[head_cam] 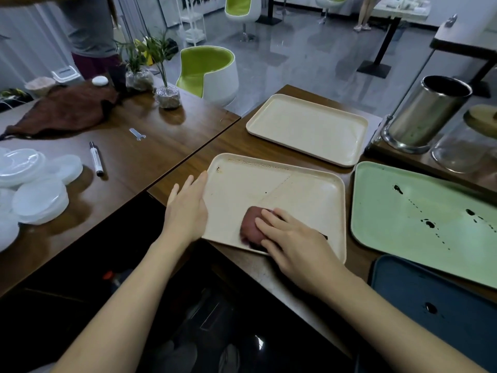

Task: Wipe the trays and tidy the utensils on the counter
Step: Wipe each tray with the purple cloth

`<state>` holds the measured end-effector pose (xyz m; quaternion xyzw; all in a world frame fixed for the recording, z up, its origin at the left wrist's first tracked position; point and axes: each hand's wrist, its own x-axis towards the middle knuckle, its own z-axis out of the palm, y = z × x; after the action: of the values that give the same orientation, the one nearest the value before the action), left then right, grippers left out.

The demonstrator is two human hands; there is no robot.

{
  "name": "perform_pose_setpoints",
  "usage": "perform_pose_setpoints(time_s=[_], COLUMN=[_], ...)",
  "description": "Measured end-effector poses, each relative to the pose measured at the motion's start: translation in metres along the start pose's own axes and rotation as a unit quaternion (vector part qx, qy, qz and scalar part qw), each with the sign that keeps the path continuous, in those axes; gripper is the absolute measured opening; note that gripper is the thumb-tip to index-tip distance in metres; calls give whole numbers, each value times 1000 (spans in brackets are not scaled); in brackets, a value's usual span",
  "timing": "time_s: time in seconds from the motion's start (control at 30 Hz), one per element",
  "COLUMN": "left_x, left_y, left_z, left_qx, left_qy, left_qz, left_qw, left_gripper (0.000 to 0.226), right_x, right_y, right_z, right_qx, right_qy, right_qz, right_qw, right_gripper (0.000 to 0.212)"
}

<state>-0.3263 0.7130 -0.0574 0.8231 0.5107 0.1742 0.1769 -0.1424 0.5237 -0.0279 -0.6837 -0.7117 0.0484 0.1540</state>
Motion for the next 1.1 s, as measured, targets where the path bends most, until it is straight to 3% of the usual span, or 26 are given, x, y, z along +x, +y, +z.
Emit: perform_pose_setpoints(time_s=[0.23,0.37,0.5,0.6,0.7,0.83,1.0,1.1], left_x=[0,1,1,1,1,1,-2,-6], left_y=[-2,0,3,3,1,-2,0,12], left_z=[1,0,-2,-4,-5,-4,-4,-7], left_qx=[-11,-17,-36,-44,-33,-30,-49,-79], left_qy=[-2,-13,-29,-28,-34,-34,-25,-11], left_qz=[4,-1,-7,-3,-1,-6,-15,-34], left_qw=[1000,1000,999,999,999,999,998,996], left_gripper=[68,53,71,72,70,69,69,64], right_x=[-49,-38,5,32,28,-11,-58,-58], right_y=[31,13,-20,-35,-33,-4,29,26], right_z=[-29,-21,3,16,11,-7,-24,-25], right_qx=[-10,5,-15,-9,-16,-34,-6,-43], right_qy=[-34,-29,-14,-46,-31,2,-36,-16], right_qz=[91,59,-2,-17,-49,-24,46,19], right_qw=[995,998,1000,999,998,999,998,999], right_gripper=[43,47,50,56,49,40,41,37])
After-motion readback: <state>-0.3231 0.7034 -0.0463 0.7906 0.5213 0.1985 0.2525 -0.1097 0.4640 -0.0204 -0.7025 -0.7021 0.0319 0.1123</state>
